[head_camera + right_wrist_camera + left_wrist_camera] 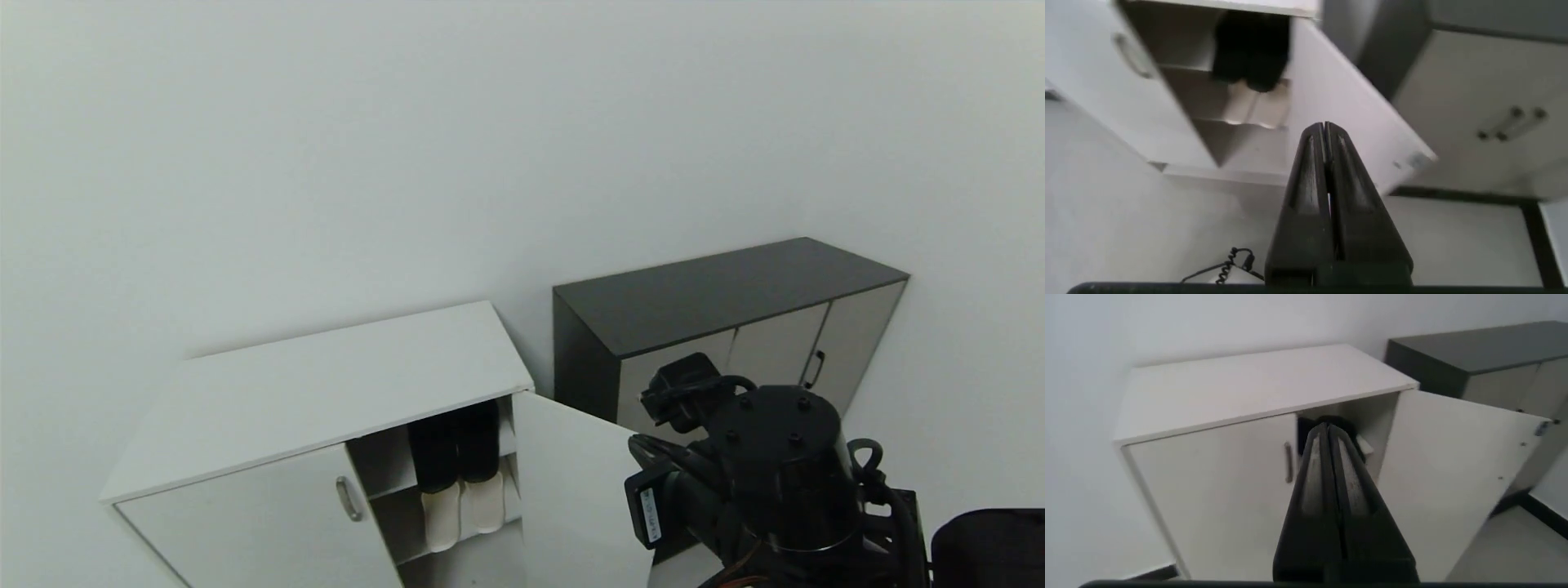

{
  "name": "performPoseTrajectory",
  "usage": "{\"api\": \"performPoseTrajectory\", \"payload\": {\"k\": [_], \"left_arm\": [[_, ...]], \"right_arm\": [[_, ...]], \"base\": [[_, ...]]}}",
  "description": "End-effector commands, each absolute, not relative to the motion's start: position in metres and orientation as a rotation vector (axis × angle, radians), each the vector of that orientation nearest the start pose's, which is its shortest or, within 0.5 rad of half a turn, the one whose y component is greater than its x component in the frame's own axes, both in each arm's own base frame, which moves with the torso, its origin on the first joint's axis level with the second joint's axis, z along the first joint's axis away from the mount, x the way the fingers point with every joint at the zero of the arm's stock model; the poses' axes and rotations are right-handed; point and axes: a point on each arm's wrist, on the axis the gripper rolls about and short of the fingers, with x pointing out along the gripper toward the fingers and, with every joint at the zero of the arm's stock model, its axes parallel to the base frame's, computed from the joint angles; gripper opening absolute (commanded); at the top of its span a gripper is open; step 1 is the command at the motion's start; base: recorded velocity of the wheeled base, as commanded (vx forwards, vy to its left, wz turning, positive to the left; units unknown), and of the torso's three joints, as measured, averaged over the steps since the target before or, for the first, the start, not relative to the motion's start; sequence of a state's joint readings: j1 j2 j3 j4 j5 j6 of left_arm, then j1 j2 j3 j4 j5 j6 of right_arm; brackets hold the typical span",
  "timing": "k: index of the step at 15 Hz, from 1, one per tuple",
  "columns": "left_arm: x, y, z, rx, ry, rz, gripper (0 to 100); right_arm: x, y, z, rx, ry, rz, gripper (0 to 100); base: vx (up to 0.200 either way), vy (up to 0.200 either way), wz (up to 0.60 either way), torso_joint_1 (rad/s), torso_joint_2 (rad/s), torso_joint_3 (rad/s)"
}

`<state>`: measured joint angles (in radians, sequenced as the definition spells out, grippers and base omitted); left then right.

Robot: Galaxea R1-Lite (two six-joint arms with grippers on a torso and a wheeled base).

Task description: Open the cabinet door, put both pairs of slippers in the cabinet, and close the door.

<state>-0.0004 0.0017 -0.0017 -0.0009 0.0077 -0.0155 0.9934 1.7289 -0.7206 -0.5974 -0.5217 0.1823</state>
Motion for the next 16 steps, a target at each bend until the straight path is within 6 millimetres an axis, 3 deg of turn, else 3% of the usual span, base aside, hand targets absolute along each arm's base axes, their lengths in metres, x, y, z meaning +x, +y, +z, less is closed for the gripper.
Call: {"api": "performPoseTrajectory", "payload": {"k": [1,4,11,14,16], "left_arm": [[-0.023,0.000,0.076,-0.015,-0.002,0.008,0],[-0.023,0.000,0.076,-0.017,-0.002,0.008,0],[-0.023,0.000,0.076,-0.015,-0.002,0.008,0],[-0.023,0.000,0.076,-0.015,-0.002,0.008,0],[-0.023,0.000,0.076,-0.015,-0.002,0.009,0]], "right_arm": [[0.171,0.242,0.149,-0.107,0.342,0.434,0],[0.171,0.241,0.149,-0.106,0.340,0.431,0],[0.173,0.241,0.145,-0.116,0.352,0.426,0],[0.194,0.241,0.138,-0.103,0.352,0.369,0],[0.240,0.233,0.141,-0.047,0.343,0.316,0]], "base": [[0.000,0.000,0.00,0.000,0.00,0.000],[0.000,0.000,0.00,0.000,0.00,0.000],[-0.171,0.000,0.00,0.004,0.00,-0.001],[0.000,0.000,0.00,0.000,0.00,0.000],[0.000,0.000,0.00,0.000,0.00,0.000]]}}
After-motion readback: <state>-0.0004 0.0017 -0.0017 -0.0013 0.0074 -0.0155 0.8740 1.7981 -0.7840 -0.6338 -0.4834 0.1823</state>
